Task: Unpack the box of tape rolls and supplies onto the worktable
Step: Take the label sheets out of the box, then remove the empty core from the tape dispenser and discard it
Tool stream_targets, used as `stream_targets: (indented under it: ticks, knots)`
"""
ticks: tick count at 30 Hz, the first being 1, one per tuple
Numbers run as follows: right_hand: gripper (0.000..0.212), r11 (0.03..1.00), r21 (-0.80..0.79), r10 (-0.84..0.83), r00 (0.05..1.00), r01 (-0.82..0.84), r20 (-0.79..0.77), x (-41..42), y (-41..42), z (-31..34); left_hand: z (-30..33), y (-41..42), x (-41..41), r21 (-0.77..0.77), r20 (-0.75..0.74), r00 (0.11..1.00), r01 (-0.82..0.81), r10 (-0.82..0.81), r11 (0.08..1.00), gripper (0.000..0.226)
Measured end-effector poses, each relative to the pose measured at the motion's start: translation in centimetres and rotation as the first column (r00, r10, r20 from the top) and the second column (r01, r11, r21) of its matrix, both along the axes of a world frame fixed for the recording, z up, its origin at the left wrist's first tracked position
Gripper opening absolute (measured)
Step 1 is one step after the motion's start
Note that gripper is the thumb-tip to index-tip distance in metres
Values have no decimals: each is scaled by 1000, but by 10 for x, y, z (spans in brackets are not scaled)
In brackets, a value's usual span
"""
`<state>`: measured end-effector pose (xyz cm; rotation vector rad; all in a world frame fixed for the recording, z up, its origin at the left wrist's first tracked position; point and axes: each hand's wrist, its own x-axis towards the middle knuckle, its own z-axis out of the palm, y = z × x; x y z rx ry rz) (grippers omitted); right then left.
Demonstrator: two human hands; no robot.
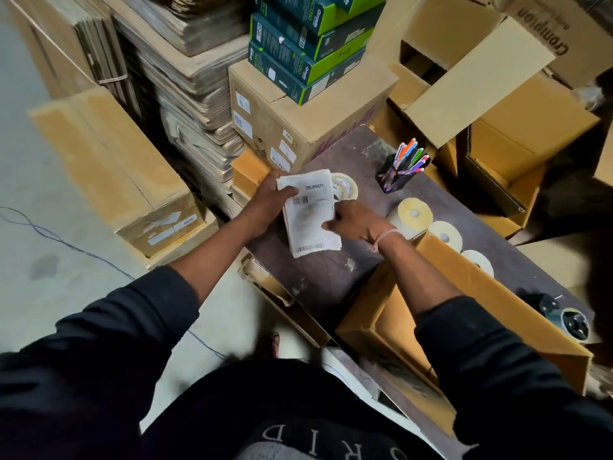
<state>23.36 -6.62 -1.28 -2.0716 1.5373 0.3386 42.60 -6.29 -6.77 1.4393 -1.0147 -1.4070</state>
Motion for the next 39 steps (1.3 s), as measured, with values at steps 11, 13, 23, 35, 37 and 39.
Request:
stream_targets:
  ticks: [11, 13, 23, 35, 37, 39]
  knots:
    - [27, 617, 572, -699, 710, 541, 81, 27, 19, -94, -72, 31, 49, 526, 64, 996, -85, 60, 846, 33]
    - [19, 581, 559, -742, 667, 591, 66, 27, 25, -106, -79, 32, 47, 536, 111, 992, -105, 53, 838, 32]
    - [44, 802, 29, -598, 800, 597, 53, 45, 28, -140, -88, 22, 37, 412, 671, 660, 48, -338, 910, 48]
    - [24, 938, -91, -341, 939, 335, -50, 17, -3, -93, -44, -6, 21, 211, 793, 486, 347, -367, 914, 29]
    - [26, 914, -146, -381, 924, 379, 15, 1, -13, -73, -34, -14, 11, 88, 696, 627, 410, -350, 908, 22]
    - [22, 861, -181, -463, 880, 475, 106, -20, -17, -51, -23, -23, -4, -10, 618, 705, 450, -348, 893, 22]
